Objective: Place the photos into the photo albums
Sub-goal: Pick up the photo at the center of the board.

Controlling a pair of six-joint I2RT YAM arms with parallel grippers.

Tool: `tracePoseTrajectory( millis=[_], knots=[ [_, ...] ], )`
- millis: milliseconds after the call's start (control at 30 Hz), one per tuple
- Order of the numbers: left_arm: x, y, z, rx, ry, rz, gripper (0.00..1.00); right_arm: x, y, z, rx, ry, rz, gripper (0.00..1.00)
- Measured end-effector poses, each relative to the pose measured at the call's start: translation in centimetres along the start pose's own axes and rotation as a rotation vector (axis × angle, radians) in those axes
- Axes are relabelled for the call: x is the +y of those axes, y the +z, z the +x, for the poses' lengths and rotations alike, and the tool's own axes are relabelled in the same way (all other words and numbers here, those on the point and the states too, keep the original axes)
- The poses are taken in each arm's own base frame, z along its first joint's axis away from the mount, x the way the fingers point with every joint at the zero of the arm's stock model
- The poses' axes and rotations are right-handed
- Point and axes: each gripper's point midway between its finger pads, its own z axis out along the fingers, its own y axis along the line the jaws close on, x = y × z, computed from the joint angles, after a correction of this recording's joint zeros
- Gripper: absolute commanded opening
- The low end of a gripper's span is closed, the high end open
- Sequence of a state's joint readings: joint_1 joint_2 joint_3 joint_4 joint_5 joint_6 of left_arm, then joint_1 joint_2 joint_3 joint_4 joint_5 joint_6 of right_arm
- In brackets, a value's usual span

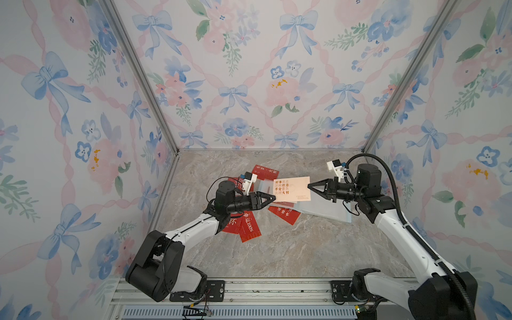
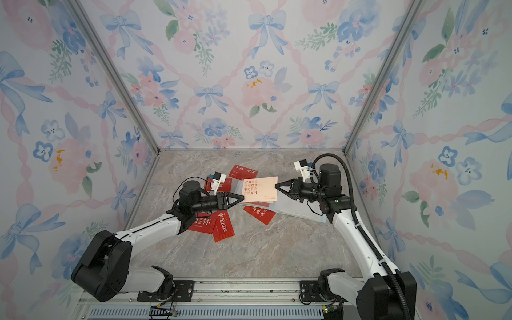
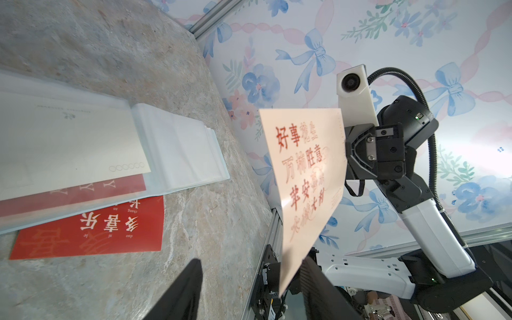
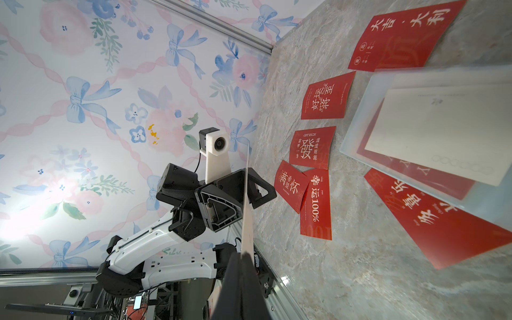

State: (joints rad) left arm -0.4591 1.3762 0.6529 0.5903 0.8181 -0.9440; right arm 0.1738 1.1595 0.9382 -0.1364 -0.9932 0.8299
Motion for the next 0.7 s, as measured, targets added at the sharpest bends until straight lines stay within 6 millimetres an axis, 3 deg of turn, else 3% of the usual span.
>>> tracePoseTrajectory(
  millis=[333, 500, 700],
  knots=[
    [-3.0, 0.4, -1.8, -0.027, 0.024, 0.094, 0.5, -0.4, 1.3, 0.7, 0.046, 0.01, -0.008, 0.0],
    [-3.3, 0.4, -2.0, -0.033, 0.023, 0.105, 0.43, -0.4, 1.3, 0.7, 0.046, 0.006, -0.008, 0.0],
    [-3.4, 0.4, -2.1, -0.033, 0.012, 0.106, 0.23, -0.4, 1.4, 0.8, 0.051, 0.002, -0.007, 0.0]
  ],
)
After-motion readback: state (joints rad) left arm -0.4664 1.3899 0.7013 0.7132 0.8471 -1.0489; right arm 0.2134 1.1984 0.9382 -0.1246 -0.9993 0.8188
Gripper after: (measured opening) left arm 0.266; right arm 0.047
